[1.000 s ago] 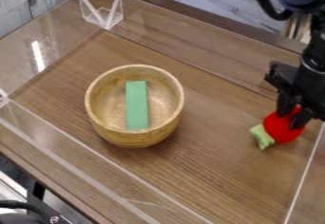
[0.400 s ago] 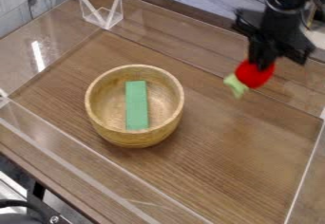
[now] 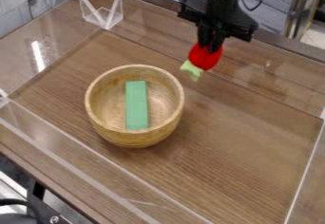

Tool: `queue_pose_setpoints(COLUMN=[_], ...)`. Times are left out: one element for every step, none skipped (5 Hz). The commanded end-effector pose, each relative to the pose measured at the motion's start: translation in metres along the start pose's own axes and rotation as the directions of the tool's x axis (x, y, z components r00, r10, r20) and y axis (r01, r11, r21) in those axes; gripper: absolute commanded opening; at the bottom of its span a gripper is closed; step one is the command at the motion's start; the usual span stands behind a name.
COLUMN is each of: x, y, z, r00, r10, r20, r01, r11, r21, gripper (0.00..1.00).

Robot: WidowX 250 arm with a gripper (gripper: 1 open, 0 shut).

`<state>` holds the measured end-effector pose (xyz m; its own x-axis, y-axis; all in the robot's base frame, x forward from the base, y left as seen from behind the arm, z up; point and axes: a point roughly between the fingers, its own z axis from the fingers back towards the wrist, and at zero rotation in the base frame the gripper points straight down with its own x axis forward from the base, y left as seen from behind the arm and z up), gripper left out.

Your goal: Move the red fruit to the left

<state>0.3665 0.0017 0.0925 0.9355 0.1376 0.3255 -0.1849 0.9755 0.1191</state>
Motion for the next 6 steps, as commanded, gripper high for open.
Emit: queue_pose_setpoints(x=[0.007,0.006,0.007,0.008,0.006,0.008], y=[-0.003,-0.012,-0.018,-0.019,-0.021,-0.016], z=[0.008,0.011,0.019,0.023,0.018,0.021], r00=[0.995,0.997,0.996,0.995,0.995,0.994], r10=[0.086,0.027,-0.030,-0.003,0.015,0.030], r20=[0.055,0.067,0.085,0.097,0.103,0.107], r01=[-0.087,-0.024,0.037,0.011,-0.008,-0.022], r11=[0.996,0.999,0.996,0.997,0.997,0.997], r21=[0.009,-0.034,-0.076,-0.079,-0.077,-0.073], gripper=[0.00,1.00,0.00,0.00,0.00,0.00])
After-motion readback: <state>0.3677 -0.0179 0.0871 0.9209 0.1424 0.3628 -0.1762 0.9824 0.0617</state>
